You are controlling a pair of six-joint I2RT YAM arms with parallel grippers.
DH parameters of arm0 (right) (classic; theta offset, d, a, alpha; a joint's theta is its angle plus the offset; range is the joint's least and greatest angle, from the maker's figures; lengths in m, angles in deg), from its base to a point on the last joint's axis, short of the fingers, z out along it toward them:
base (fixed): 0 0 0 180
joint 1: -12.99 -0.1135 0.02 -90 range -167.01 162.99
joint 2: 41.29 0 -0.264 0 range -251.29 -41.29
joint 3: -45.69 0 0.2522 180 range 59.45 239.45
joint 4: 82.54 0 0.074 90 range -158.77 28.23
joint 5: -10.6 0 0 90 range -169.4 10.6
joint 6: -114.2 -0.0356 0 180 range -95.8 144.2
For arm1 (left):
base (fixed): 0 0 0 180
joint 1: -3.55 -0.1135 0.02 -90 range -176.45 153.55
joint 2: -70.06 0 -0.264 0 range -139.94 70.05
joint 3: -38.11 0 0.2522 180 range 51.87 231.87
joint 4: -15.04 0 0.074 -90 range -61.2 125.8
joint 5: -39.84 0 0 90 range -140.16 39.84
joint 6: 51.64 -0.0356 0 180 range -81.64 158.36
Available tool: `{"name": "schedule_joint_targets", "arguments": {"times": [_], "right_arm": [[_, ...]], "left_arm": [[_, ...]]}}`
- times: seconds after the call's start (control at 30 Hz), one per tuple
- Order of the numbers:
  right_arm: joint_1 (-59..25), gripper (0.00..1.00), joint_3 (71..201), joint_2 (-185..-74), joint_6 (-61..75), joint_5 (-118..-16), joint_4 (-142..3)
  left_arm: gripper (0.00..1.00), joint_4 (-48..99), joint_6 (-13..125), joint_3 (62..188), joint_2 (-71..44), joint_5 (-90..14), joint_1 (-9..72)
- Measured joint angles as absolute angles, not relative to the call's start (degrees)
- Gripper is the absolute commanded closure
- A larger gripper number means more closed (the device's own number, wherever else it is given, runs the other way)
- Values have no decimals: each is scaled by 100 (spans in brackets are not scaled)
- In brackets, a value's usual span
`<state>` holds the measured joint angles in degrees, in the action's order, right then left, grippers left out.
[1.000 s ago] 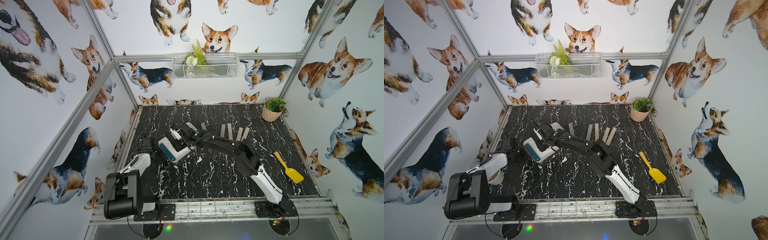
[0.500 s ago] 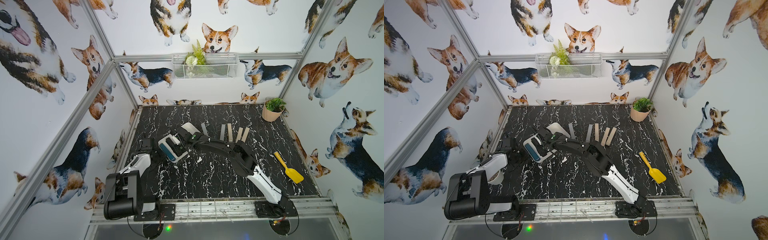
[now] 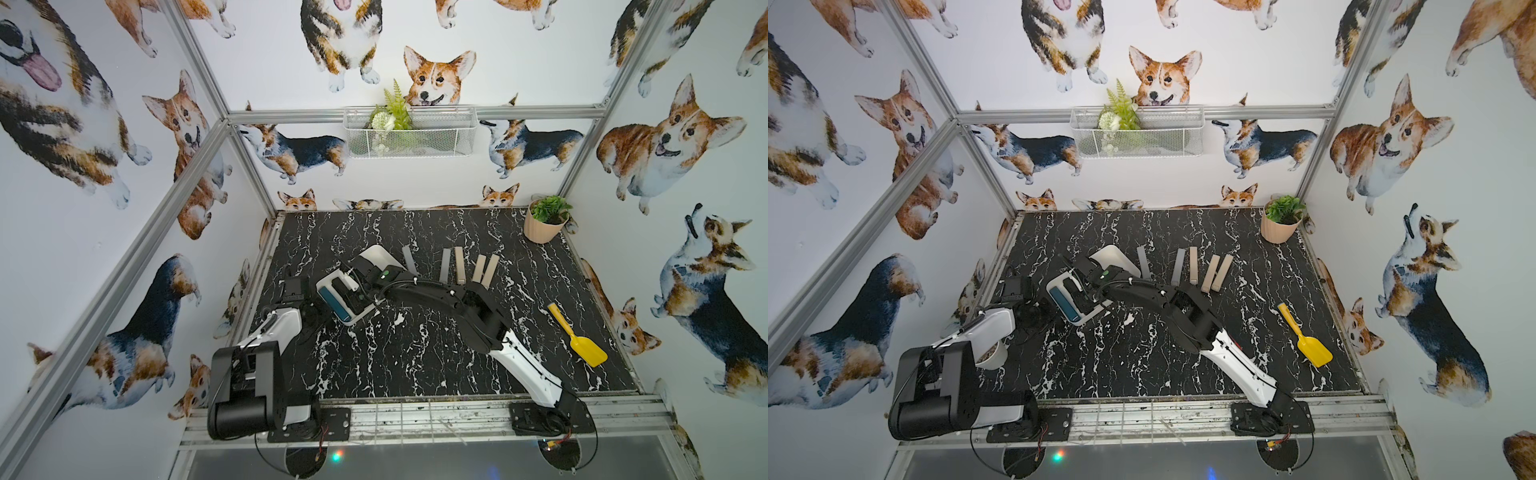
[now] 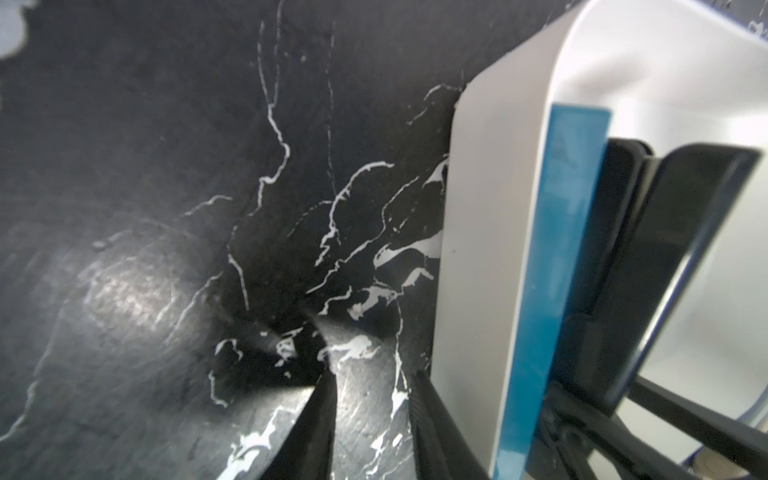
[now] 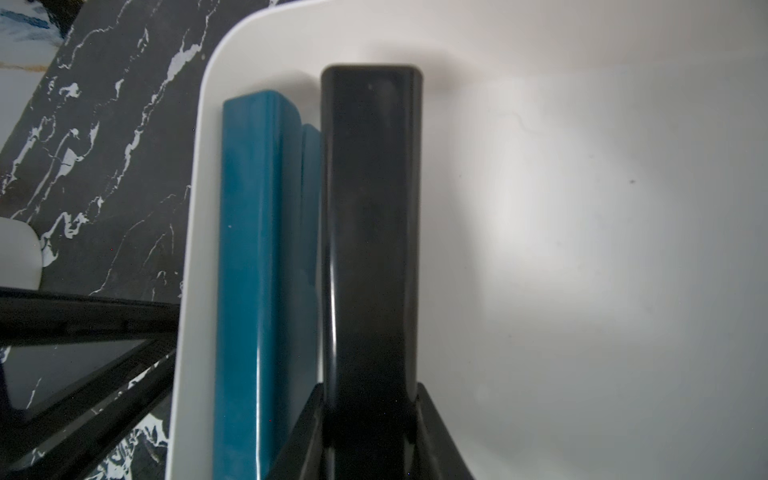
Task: Put the pruning pliers into the storage box
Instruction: Place the pruning pliers in the storage box.
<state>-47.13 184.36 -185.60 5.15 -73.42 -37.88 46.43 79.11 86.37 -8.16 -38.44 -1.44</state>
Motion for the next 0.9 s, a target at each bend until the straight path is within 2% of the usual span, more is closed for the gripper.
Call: {"name": "schedule_joint_targets", "arguments": {"times": [0.2, 0.33, 0.53, 0.9], "right_arm": [[-4713, 99, 18584, -18659, 489, -7338, -3753], [-4713, 82, 18643, -18689, 480, -7333, -3738], [-4713, 66, 18761, -18740, 478, -7340, -3692], [-4713, 59, 18787, -18753, 493, -7340, -3679]], "left_arm": [[66, 4610, 7922, 8626, -823, -3807, -144], [66, 4593, 7927, 8611, -805, -3807, -144], [66, 4582, 7927, 8611, -805, -3807, -144], [66, 4580, 7924, 8611, -805, -3807, -144]]}}
